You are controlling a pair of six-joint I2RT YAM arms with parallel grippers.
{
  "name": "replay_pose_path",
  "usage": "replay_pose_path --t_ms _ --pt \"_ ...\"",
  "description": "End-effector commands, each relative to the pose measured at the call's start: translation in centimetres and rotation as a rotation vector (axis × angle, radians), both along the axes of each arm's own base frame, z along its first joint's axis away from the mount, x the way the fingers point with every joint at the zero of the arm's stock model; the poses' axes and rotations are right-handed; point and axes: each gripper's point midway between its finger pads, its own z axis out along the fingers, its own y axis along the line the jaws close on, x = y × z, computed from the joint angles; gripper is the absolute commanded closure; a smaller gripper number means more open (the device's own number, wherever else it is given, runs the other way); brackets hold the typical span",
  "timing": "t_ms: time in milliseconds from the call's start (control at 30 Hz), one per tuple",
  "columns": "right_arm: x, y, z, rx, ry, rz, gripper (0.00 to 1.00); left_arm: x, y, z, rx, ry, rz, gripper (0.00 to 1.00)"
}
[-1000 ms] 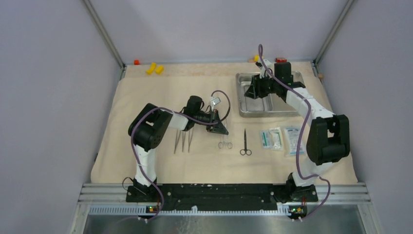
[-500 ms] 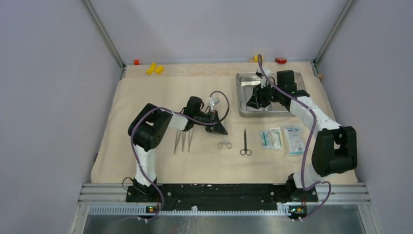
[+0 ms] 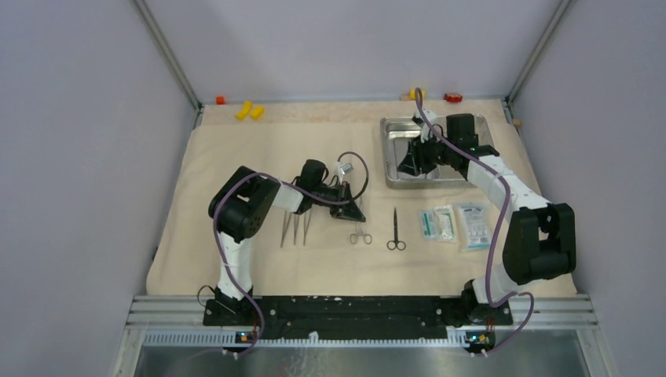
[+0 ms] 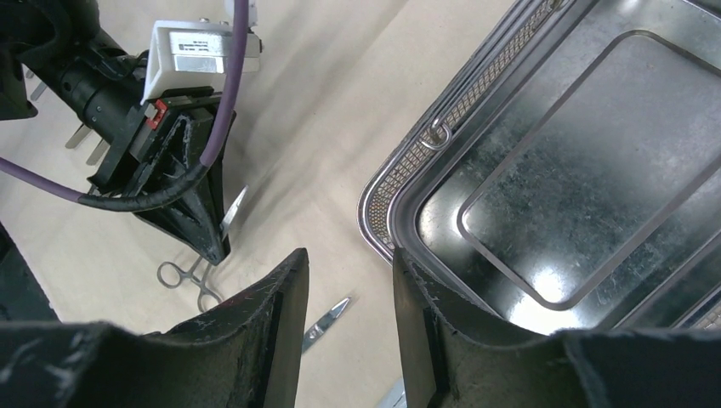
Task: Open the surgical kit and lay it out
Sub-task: Place the medical item in the surgical kit.
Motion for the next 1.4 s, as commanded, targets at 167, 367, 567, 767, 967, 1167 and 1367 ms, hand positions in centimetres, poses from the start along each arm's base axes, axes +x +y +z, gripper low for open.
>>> replay_pose_path --t_ms 167,367,567,767,967,1167,1367 --pt "-0.1 0.5 0.4 0.017 -0.041 0.035 0.60 0.5 -0.2 -0.5 0.018 -0.017 0.009 0.89" --pt "-0.1 0.5 0.4 0.019 -0.039 0.035 0.60 0.8 -0.1 -0.7 0.038 -0.027 0.011 0.84" --pt "-0.2 0.5 0.4 0.019 -0.038 0.035 0.60 1.0 -0.1 -0.8 0.054 -0.032 0.016 0.79" --pt "-0.2 0.6 0.2 0.020 -0.033 0.036 0.60 1.3 -0.1 -0.7 0.069 -0.047 0.018 0.75" --pt "-0.3 0.5 0.2 0.020 -0.030 0.037 0.60 1.5 0.2 -0.9 0.098 -0.059 0.028 0.72" --pt "-0.3 0.5 0.2 0.016 -0.033 0.039 0.60 1.7 0.4 -1.0 0.123 -0.079 0.041 0.68" --pt "-0.3 0.5 0.2 0.012 -0.034 0.039 0.60 1.5 0.9 -1.2 0.152 -0.094 0.061 0.60"
